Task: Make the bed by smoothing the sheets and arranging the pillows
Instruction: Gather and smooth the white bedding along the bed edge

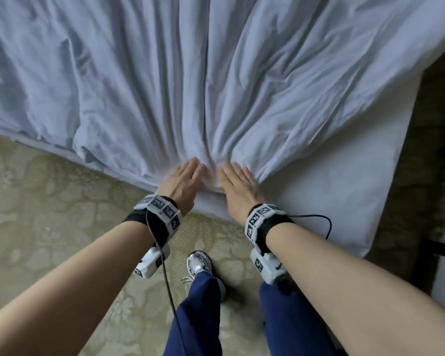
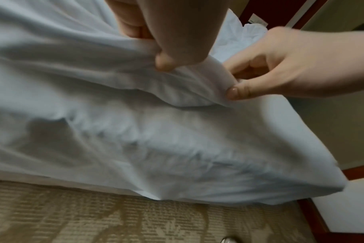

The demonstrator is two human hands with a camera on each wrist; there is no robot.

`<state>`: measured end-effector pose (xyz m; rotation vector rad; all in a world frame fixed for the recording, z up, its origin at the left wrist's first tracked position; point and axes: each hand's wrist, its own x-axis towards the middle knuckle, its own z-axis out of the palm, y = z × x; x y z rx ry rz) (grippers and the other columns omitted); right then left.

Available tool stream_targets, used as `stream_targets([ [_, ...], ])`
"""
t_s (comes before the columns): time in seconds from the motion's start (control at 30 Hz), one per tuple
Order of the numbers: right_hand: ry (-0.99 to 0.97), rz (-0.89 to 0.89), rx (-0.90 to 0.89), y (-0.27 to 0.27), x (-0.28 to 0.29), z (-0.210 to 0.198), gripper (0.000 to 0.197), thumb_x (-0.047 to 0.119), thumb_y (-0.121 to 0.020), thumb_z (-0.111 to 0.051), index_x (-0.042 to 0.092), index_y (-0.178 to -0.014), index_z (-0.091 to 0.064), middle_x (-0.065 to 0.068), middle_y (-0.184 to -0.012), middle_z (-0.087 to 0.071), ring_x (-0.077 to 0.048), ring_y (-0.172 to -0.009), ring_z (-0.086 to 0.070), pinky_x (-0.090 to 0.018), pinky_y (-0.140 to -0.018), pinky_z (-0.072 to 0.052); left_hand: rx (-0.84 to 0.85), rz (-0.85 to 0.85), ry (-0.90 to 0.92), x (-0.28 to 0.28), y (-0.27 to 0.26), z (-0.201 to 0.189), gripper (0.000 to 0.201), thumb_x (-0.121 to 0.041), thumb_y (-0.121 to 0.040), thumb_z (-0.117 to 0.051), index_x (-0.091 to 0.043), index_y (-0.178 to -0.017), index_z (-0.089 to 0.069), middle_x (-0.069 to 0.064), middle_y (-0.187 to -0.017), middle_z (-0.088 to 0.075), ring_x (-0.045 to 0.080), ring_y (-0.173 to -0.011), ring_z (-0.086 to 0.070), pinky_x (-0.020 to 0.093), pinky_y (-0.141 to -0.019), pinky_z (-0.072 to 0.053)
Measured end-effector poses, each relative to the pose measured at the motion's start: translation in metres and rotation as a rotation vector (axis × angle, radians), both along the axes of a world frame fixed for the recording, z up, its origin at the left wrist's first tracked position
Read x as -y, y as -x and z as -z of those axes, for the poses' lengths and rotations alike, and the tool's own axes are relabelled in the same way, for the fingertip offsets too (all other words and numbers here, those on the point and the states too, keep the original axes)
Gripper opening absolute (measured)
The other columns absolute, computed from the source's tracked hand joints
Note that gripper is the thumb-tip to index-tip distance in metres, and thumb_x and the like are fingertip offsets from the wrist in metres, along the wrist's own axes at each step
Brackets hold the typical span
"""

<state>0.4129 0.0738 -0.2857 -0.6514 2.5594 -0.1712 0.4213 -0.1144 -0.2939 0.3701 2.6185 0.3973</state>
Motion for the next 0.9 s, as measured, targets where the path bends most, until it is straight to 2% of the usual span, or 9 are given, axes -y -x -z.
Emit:
stream_targets([
  [0.1, -0.063, -0.086, -0.119, 0.032, -0.067, 0.002, 0.102, 0.007, -0.074, -0.063, 0.017, -0.156, -0.004, -0.009, -0.163, 0.005, -0.026, -0.15, 0.007, -0.045, -0.118, 0.011, -0.038, 0.055, 0.017, -0.046, -0.004, -0.006, 0.085, 0.001, -0.082, -0.045, -0.009, -0.156, -0.003, 0.016, -0.161, 0.008, 0.033, -0.149, 0.004, 0.048, -0.122, -0.007],
  [0.27, -0.366, -0.221, -0.165, 0.149, -0.179, -0.018, 0.12, 0.016, -0.071, -0.069, 0.031, -0.151, 0.02, -0.008, -0.159, 0.024, -0.029, -0.147, 0.018, -0.059, -0.113, 0.012, -0.1, 0.145, 0.092, -0.16, 0.053, -0.006, 0.112, -0.05, -0.079, -0.065, -0.007, -0.155, 0.005, 0.018, -0.161, 0.012, 0.033, -0.149, 0.008, 0.052, -0.12, -0.002],
  [0.37, -0.472, -0.359, -0.204, 0.227, -0.234, -0.022, 0.124, 0.027, -0.076, -0.072, 0.03, -0.148, 0.028, -0.006, -0.159, 0.026, -0.031, -0.147, 0.017, -0.065, -0.113, 0.004, -0.119, -0.01, 0.147, -0.233, 0.114, 0.004, 0.117, -0.056, -0.078, -0.066, -0.006, -0.153, 0.009, 0.018, -0.161, 0.013, 0.033, -0.149, 0.008, 0.051, -0.12, 0.001],
  [0.5, -0.473, -0.496, -0.233, 0.294, -0.285, -0.021, 0.126, 0.047, -0.074, -0.075, 0.026, -0.15, 0.023, -0.007, -0.16, 0.023, -0.031, -0.148, 0.015, -0.067, -0.113, 0.003, -0.065, -0.306, 0.148, -0.317, 0.191, 0.017, 0.117, -0.06, -0.078, -0.061, -0.005, -0.153, 0.01, 0.016, -0.161, 0.014, 0.031, -0.149, 0.012, 0.053, -0.12, 0.001],
  [0.6, -0.468, -0.524, -0.251, 0.326, -0.32, -0.007, 0.129, 0.048, -0.072, -0.077, 0.025, -0.15, 0.024, -0.006, -0.16, 0.022, -0.029, -0.148, 0.015, -0.066, -0.113, 0.002, -0.01, -0.437, 0.16, -0.349, 0.234, 0.026, 0.108, -0.053, -0.079, -0.063, -0.003, -0.153, -0.001, 0.015, -0.162, -0.002, 0.027, -0.15, 0.001, 0.048, -0.121, -0.001],
  [0.67, -0.462, -0.523, -0.248, 0.343, -0.334, 0.003, 0.128, 0.045, -0.073, -0.077, 0.025, -0.15, 0.022, -0.003, -0.161, 0.019, -0.029, -0.148, 0.013, -0.066, -0.113, 0.001, 0.02, -0.441, 0.158, -0.357, 0.245, 0.022, 0.079, -0.034, -0.083, -0.066, -0.002, -0.144, -0.027, 0.016, -0.153, -0.03, 0.029, -0.144, -0.025, 0.043, -0.117, -0.019],
  [0.73, -0.444, -0.507, -0.255, 0.355, -0.338, 0.009, 0.119, 0.042, -0.078, -0.073, 0.024, -0.152, 0.018, 0.0, -0.162, 0.013, -0.028, -0.149, 0.01, -0.065, -0.114, 0.002, -0.023, -0.453, 0.179, -0.361, 0.245, 0.014, 0.038, -0.011, -0.087, -0.057, -0.005, -0.124, -0.048, 0.017, -0.129, -0.054, 0.036, -0.121, -0.051, 0.043, -0.096, -0.041],
  [0.8, -0.423, -0.501, -0.253, 0.357, -0.332, 0.013, 0.101, 0.03, -0.083, -0.067, 0.024, -0.154, 0.004, 0.0, -0.163, -0.002, -0.028, -0.15, 0.001, -0.061, -0.116, 0.002, -0.039, -0.472, 0.208, -0.362, 0.242, 0.007, 0.026, 0.0, -0.086, -0.049, -0.005, -0.112, -0.053, 0.021, -0.109, -0.062, 0.042, -0.1, -0.061, 0.043, -0.074, -0.045],
  [0.9, -0.368, -0.464, -0.23, 0.345, -0.33, 0.01, 0.061, 0.016, -0.088, -0.057, 0.025, -0.144, -0.034, -0.008, -0.147, -0.043, -0.03, -0.143, -0.028, -0.047, -0.12, -0.014, -0.056, -0.452, 0.175, -0.361, 0.235, -0.001, 0.026, 0.002, -0.085, -0.046, -0.007, -0.109, -0.053, 0.025, -0.095, -0.063, 0.043, -0.088, -0.062, 0.039, -0.067, -0.045],
])
